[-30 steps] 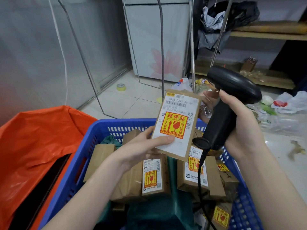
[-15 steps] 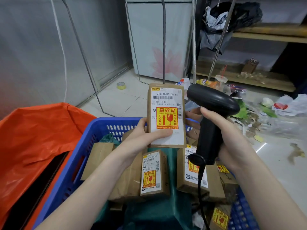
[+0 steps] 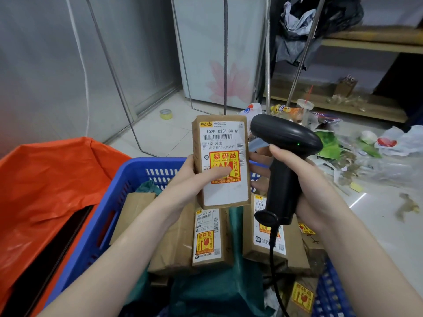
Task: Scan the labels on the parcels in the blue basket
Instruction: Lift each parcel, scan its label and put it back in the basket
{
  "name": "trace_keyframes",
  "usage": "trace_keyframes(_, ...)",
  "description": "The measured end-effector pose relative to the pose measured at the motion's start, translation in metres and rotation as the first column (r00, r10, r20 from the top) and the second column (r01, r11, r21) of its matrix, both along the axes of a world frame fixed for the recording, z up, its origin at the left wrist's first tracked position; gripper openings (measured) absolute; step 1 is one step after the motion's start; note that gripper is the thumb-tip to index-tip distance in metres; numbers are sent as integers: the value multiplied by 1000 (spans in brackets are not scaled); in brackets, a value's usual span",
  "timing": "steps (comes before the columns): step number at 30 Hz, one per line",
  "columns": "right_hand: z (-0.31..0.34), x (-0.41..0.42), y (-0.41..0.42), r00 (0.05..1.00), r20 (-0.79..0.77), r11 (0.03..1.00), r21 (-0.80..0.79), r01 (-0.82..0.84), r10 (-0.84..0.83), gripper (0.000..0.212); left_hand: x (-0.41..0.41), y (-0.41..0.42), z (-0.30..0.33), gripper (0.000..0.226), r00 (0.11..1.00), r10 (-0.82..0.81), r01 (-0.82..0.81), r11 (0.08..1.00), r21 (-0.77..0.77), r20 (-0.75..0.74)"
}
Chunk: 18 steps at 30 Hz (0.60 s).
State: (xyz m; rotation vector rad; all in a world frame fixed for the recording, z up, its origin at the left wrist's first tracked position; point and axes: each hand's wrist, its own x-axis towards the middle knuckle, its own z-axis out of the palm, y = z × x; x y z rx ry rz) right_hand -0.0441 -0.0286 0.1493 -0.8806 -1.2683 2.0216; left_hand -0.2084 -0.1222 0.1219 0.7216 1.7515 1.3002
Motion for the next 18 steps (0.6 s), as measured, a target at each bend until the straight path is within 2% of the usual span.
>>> trace_keyframes(4,0,0,0,1000,25,1000,7,-4,4,43,3,1,1,64,996,80,-78,997,29,-50)
trace_keyframes(9,3,0,0,999,41,1000,-11,18,-17,35,0,-1,2,55,976,185,-174,980,100,-115)
trace_keyframes(18,11,4,-1,997,62,997,-70,-33,38,32,-6,0,-2,63,923,258,-244,966,82,-287)
